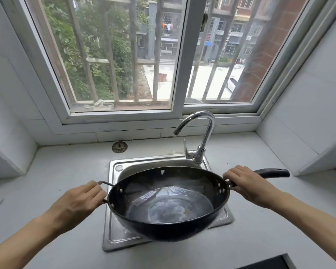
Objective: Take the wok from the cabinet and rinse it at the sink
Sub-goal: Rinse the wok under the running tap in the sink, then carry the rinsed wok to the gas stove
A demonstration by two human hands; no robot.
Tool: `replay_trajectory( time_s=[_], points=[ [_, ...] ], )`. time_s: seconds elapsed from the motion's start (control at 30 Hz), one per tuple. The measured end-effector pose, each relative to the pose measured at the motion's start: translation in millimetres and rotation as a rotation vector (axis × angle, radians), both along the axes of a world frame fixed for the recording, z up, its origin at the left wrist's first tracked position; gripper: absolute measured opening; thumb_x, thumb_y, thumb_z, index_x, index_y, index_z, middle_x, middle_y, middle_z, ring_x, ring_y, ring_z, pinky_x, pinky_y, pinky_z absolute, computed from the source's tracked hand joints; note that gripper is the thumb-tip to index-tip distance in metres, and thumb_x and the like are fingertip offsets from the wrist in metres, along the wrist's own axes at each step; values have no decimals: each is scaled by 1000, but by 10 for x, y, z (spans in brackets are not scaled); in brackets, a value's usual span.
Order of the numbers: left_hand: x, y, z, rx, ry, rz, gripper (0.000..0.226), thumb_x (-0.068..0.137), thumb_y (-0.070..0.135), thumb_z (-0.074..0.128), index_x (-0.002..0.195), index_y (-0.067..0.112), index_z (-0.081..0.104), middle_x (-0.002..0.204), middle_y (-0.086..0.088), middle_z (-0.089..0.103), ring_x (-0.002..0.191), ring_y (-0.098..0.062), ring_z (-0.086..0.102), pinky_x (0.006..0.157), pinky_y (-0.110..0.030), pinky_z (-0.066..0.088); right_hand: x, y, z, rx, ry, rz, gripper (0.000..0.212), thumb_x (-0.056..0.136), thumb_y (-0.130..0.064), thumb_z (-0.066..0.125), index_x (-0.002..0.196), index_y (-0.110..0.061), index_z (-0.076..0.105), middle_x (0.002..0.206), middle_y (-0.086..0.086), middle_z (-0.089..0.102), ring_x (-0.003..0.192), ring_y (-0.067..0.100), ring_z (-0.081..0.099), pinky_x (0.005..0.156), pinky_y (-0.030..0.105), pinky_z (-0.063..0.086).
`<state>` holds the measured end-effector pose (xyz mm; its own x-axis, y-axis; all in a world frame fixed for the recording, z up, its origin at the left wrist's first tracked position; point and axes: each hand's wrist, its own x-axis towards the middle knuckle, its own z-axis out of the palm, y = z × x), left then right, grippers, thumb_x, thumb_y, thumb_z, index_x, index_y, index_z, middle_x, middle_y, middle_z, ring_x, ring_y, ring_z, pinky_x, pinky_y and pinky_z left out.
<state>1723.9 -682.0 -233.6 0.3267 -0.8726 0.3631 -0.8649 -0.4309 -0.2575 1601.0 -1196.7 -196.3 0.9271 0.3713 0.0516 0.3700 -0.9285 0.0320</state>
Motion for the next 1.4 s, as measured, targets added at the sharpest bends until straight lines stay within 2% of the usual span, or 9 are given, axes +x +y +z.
replay_trajectory(
  time_s=[0.2,0.47,0.7,0.87,0.97,1.07,1.17,1.23,1.4],
  points=[
    [7,-203,101,-6,-19,-68,27,98,24,46,75,15,58,75,-3,53,71,-27,57,55,-37,51,-431,-53,83,-8,-24,-102,46,75,-14,77,107,-29,48,98,-12,53,85,13,48,72,27,45],
    [-74,-713,286,-18,2,-171,7,93,14,54,88,15,58,82,-3,55,77,-27,57,62,-37,54,-1146,-373,182,-9,-51,-242,45,76,-18,78,109,-29,48,99,-12,53,87,14,52,75,30,48],
    [-474,-1485,625,-8,-76,-325,30,101,15,37,90,12,64,84,-5,61,81,-28,62,65,-37,57,-2131,-757,225,54,-105,-373,47,76,-19,79,108,-32,46,97,-13,51,84,12,49,75,28,46],
    [-869,-2112,833,30,-80,-382,7,87,16,59,93,14,61,89,-5,58,87,-28,60,68,-37,53,-3040,-1030,290,104,-176,-476,46,77,-16,77,111,-30,50,99,-11,53,87,14,51,75,30,46],
    [-1115,-2506,912,65,-78,-437,7,88,16,58,93,13,61,90,-5,58,87,-31,60,70,-41,56,-3638,-1144,320,130,-216,-563,46,75,-13,79,112,-27,55,99,-9,56,89,17,53,76,32,47],
    [-1491,-2941,1035,41,-108,-539,13,90,17,52,93,11,64,91,-7,61,89,-31,59,76,-43,56,-4228,-1233,322,144,-238,-645,48,74,-12,79,114,-25,57,100,-8,57,91,18,54,78,32,47],
    [-1850,-3367,1082,-1,-113,-626,37,100,26,37,93,9,69,95,-10,65,94,-31,59,87,-39,47,-4794,-1275,304,135,-264,-742,50,72,-12,81,114,-25,55,102,-7,58,93,18,54,80,31,47],
    [-2005,-3640,1064,38,-83,-659,44,102,31,30,90,11,68,89,-6,64,89,-28,59,81,-38,49,-5143,-1273,295,122,-270,-809,52,71,-13,82,113,-25,55,102,-7,58,94,18,55,80,32,47],
    [-2267,-4360,937,87,-22,-719,35,99,38,38,90,15,63,88,-1,60,87,-23,56,71,-39,55,-5848,-1267,290,90,-302,-968,54,66,-14,85,111,-22,57,101,-5,59,94,19,55,80,32,47]
  ],
)
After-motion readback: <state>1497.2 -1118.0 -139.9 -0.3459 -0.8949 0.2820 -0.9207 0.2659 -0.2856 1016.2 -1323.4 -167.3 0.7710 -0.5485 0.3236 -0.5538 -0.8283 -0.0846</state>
